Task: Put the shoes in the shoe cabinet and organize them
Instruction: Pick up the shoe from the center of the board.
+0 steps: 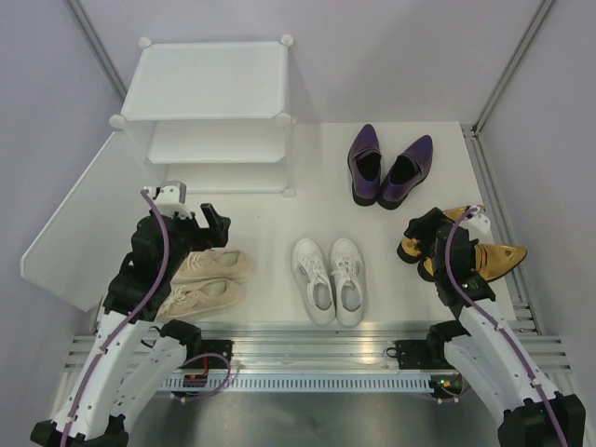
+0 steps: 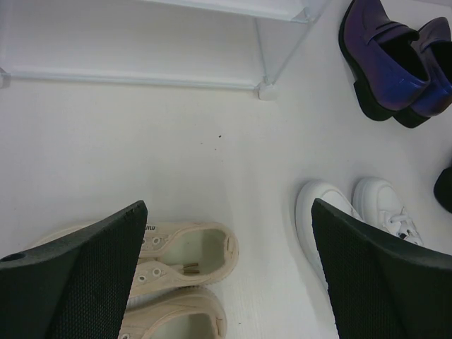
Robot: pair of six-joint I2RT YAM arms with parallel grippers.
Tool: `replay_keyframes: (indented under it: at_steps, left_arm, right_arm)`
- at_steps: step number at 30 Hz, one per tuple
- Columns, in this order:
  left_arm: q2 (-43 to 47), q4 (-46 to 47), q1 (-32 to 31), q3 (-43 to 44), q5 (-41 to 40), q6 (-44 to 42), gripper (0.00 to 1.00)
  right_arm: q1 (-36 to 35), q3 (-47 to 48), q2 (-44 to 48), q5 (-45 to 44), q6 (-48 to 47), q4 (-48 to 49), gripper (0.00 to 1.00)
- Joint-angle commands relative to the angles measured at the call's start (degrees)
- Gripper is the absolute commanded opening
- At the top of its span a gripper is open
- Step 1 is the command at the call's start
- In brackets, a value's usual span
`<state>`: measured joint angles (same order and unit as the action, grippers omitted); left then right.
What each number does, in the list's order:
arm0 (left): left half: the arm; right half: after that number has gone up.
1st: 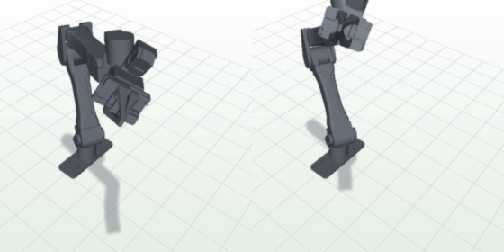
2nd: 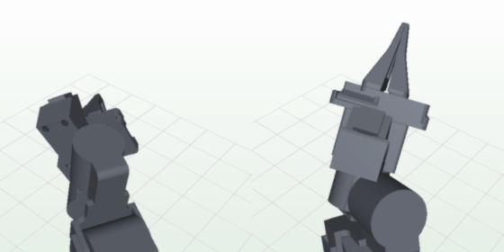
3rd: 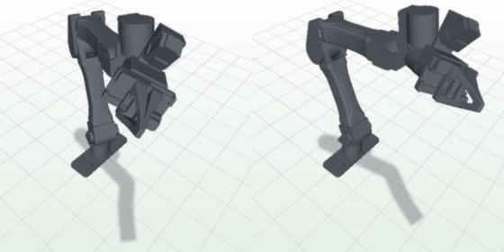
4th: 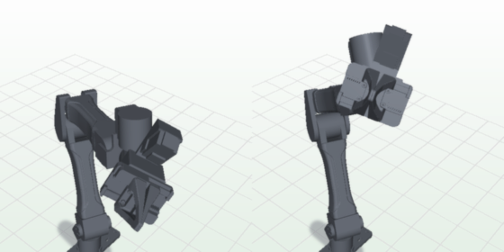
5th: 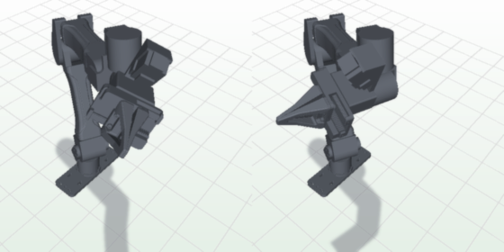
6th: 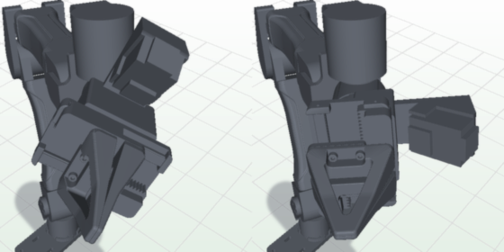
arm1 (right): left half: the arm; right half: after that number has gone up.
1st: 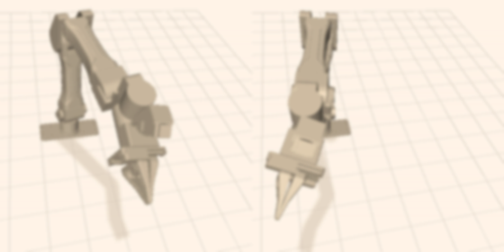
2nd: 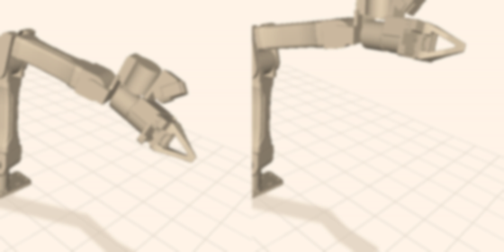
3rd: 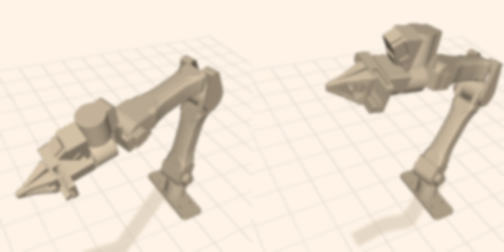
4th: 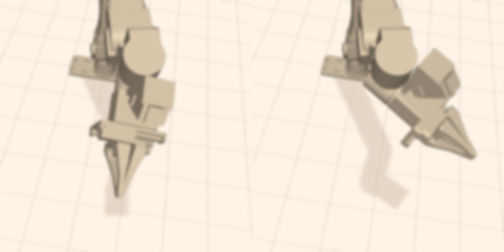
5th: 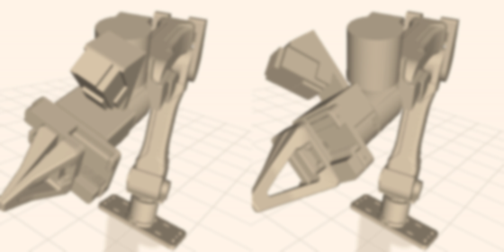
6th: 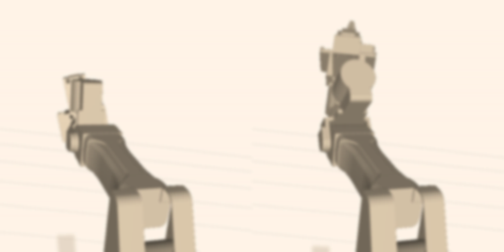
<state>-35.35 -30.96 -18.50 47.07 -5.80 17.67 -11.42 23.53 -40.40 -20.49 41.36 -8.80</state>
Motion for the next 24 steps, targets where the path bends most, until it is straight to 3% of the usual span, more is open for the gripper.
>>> replay_keyframes:
  at_steps: [1, 9, 16, 19, 24]
  left_arm:
    - [-0.2, 1.2, -0.1, 0.1, 0.4, -1.0, 1.0]
    - [-0.3, 1.3, -0.2, 0.0, 0.7, -0.7, 1.0]
    - [-0.4, 1.3, -0.1, 0.2, 2.5, -0.4, 1.0]
    - [-0.5, 1.3, -0.1, 0.2, 4.1, 0.1, 1.0]
    - [-0.7, 1.3, -0.1, 0.3, 5.5, 0.3, 1.0]
  right_arm:
    - [-0.1, 2.1, 3.9, -5.2, 0.9, -0.9, 0.98]
    - [-0.2, -0.7, 6.7, -6.4, -0.1, 0.8, 0.98]
    - [-0.2, 0.2, 4.1, 7.1, -8.6, 4.5, 0.98]
    - [-0.2, 1.4, 4.9, 9.8, -8.0, 6.2, 0.98]
    - [-0.1, 7.2, -1.0, 11.7, -7.9, 13.8, 0.81]
